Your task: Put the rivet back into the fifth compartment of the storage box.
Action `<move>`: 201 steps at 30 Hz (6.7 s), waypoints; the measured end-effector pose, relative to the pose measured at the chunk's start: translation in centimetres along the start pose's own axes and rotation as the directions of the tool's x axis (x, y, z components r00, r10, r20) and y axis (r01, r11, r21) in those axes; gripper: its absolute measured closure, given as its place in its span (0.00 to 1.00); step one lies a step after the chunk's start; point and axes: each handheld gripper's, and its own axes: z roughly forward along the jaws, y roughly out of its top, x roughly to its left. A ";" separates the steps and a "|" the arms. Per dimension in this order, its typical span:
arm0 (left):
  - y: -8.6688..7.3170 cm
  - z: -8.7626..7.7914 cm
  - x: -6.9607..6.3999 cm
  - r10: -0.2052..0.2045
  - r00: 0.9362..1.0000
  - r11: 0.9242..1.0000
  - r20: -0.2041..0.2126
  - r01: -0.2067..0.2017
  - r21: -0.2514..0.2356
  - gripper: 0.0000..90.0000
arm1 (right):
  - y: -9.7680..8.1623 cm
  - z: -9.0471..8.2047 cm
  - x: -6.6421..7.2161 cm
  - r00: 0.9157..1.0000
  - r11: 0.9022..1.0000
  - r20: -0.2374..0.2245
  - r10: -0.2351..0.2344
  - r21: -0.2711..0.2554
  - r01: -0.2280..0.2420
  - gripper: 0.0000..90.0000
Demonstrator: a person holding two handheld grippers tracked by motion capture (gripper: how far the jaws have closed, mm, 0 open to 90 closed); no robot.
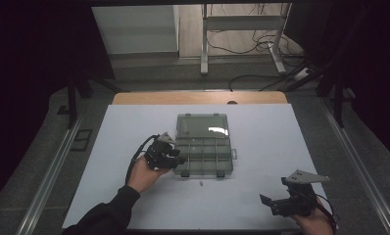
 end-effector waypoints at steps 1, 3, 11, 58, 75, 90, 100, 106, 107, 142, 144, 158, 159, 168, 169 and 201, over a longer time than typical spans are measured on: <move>0.0 0.0 0.0 0.000 1.000 1.000 0.000 0.000 0.000 0.61 | 0.0 0.0 0.0 1.000 1.000 0.000 0.000 0.000 0.000 0.00; -0.1 0.0 -0.1 0.007 1.000 1.000 -0.010 -0.007 -0.001 0.58 | 0.0 0.0 0.0 1.000 1.000 0.000 -0.001 0.000 0.001 0.00; -0.1 -0.5 -0.3 0.023 0.999 1.000 -0.022 -0.023 -0.006 0.45 | 0.0 0.0 0.0 1.000 1.000 0.000 -0.001 -0.002 0.001 0.00; -1.3 -0.6 -5.8 0.124 0.987 0.992 0.106 -0.127 0.021 0.02 | 0.0 0.0 0.0 1.000 1.000 -0.002 -0.001 -0.004 0.001 0.00; -1.3 2.9 -7.3 0.170 0.973 0.979 0.158 -0.185 0.082 0.34 | 0.0 0.0 0.0 1.000 1.000 -0.003 -0.002 0.004 0.002 0.00; -0.9 5.8 -7.1 0.169 0.975 0.974 0.146 -0.187 0.124 0.55 | 0.0 0.1 0.0 1.000 1.000 -0.004 -0.002 0.006 0.002 0.00; -0.7 5.9 -7.2 0.199 0.974 0.968 0.104 -0.212 0.131 0.79 | 0.0 0.1 0.0 1.000 1.000 -0.003 -0.002 0.008 0.002 0.00; -0.7 5.9 -7.2 0.203 0.973 0.966 0.110 -0.217 0.137 0.86 | 0.0 0.1 0.0 1.000 1.000 -0.003 -0.003 0.009 0.003 0.00; -0.7 5.9 -7.2 0.203 0.973 0.966 0.112 -0.217 0.137 0.86 | 0.0 0.1 0.0 1.000 1.000 -0.003 -0.003 0.009 0.003 0.00; 0.5 2.5 -6.6 0.129 0.982 0.984 0.140 -0.144 0.101 0.92 | 0.0 0.0 -0.1 1.000 1.000 -0.008 0.005 -0.002 -0.005 0.00; 0.7 2.1 -6.5 0.130 0.982 0.985 0.137 -0.143 0.096 0.92 | 0.0 0.0 -0.1 1.000 1.000 -0.007 0.003 -0.001 -0.003 0.00; 1.0 -0.2 -5.4 0.124 0.987 0.988 0.105 -0.132 0.080 0.92 | 0.0 0.0 -0.1 1.000 1.000 -0.008 0.004 0.002 -0.004 0.00; 1.0 -0.2 -5.4 0.124 0.987 0.988 0.105 -0.132 0.080 0.92 | 0.0 0.0 -0.1 1.000 1.000 -0.008 0.004 0.002 -0.004 0.00; 1.1 -1.0 -4.8 0.108 0.990 0.991 0.088 -0.114 0.068 0.92 | 0.0 0.0 -0.1 1.000 1.000 -0.009 0.005 0.003 -0.005 0.00; 1.1 -1.0 -4.8 0.104 0.991 0.992 0.088 -0.110 0.066 0.92 | 0.0 0.0 -0.1 1.000 1.000 -0.009 0.006 0.001 -0.006 0.00; 0.7 -2.0 -2.4 0.041 0.999 0.998 0.032 -0.042 0.036 0.92 | 0.0 0.1 -0.1 1.000 1.000 -0.014 0.005 0.005 -0.005 0.00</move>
